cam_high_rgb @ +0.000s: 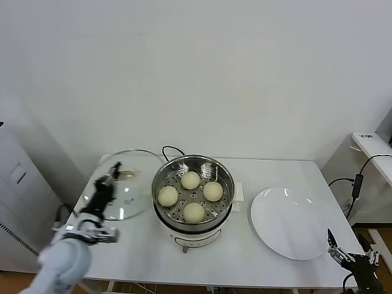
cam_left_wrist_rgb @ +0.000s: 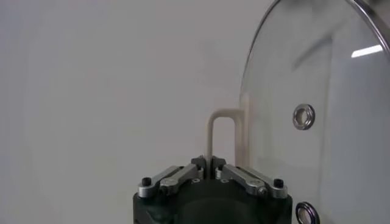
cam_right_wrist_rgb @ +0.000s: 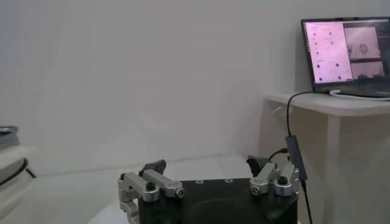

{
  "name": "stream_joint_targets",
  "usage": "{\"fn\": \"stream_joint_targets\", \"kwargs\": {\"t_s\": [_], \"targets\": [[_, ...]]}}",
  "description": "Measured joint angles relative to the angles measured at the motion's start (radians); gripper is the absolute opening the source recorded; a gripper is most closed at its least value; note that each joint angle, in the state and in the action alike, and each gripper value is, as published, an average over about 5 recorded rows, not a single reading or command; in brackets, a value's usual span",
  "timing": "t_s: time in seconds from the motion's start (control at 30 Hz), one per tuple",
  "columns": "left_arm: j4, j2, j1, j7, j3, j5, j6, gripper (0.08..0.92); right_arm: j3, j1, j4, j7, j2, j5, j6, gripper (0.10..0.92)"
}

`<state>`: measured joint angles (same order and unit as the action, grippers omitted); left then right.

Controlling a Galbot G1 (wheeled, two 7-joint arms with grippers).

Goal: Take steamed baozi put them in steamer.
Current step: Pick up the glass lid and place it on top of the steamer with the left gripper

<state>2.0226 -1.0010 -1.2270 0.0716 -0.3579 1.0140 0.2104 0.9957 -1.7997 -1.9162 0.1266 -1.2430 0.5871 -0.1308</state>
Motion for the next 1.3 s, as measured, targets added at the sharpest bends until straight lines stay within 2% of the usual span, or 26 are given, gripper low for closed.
{"fn": "stream_joint_targets", "kwargs": {"t_s": [0.27,0.57,0.97,1.3], "targets": [[0.024,-0.058,0.088,0.043,0.257,0.105,0.171,0.121,0.025,-0.016,0.001,0.012,-0.022,-0.013,0.006,0.823],[-0.005,-0.133,0.181,0.064,0.428,0.179,0.277,0.121,0.033,-0.034,-0.013,0.021,-0.045,-0.031,0.005,0.823],[-0.11,-0.208,0.281,0.069,0.532,0.237,0.327,0.121,0.053,-0.058,-0.016,0.032,-0.061,-0.035,-0.007,0.823],[-0.177,-0.219,0.316,0.065,0.55,0.26,0.336,0.121,0.054,-0.068,-0.014,0.04,-0.072,-0.037,-0.017,0.823]]}}
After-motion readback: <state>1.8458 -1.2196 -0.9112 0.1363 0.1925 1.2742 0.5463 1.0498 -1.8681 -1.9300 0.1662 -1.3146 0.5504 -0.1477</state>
